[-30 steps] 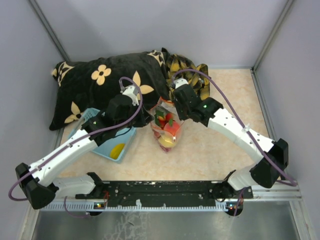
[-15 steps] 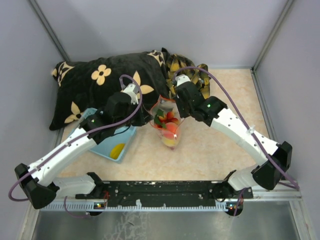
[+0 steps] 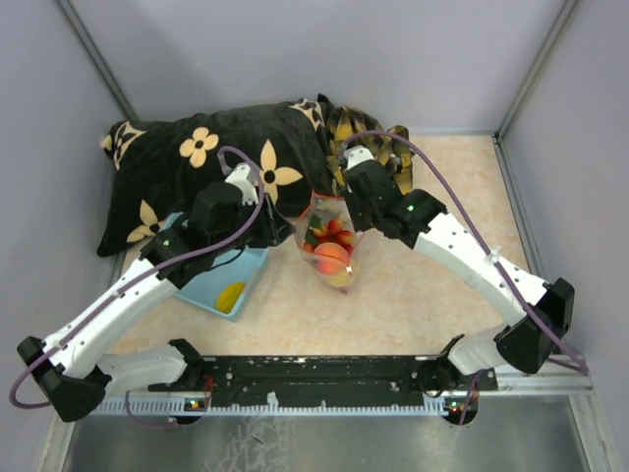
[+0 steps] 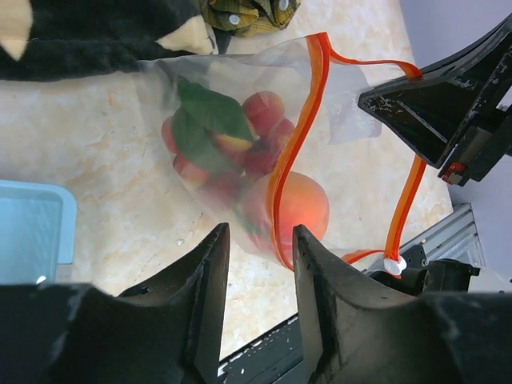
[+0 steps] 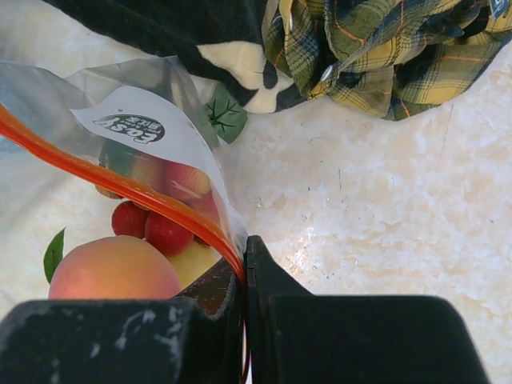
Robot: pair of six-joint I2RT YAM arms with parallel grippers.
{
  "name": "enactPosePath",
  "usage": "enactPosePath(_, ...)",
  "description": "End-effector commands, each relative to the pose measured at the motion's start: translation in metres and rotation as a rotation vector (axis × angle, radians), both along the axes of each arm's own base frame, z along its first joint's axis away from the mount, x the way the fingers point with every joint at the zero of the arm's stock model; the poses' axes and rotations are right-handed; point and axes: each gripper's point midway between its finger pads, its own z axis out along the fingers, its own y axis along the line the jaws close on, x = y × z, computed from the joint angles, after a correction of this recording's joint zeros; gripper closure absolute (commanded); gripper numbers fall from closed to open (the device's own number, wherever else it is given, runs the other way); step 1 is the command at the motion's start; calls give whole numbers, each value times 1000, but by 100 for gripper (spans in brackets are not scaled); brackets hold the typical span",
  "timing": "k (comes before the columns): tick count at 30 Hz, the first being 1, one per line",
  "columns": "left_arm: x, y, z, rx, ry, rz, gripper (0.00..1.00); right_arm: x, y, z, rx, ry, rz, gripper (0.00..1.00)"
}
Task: Place the food in the zip-top bag and seal the zipper
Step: Place the fake fruit in the zipper food storage bag, then pick up the fake fruit from the bin.
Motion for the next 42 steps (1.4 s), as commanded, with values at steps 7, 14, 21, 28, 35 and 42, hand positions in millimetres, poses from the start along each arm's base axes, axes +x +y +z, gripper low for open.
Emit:
enactPosePath(7, -6, 80, -27, 185, 120, 192, 42, 6, 9, 35, 101, -101, 30, 100)
enactPosePath(14, -23, 129, -79, 310, 303, 319, 28, 4, 16, 33, 127, -103, 65, 100)
enactPosePath(21, -29, 157, -132, 390, 471, 381, 20, -2, 16, 35, 152, -115, 96, 100)
enactPosePath(28, -33, 171, -168, 417, 589, 368, 14, -6, 20, 34, 174, -115, 118, 100)
enactPosePath(35, -49, 173, -200, 464, 722, 329, 9, -6, 21, 38, 188, -132, 129, 100)
enactPosePath(42, -53, 168, -221, 477, 784, 270, 7, -5, 23, 32, 185, -122, 136, 100)
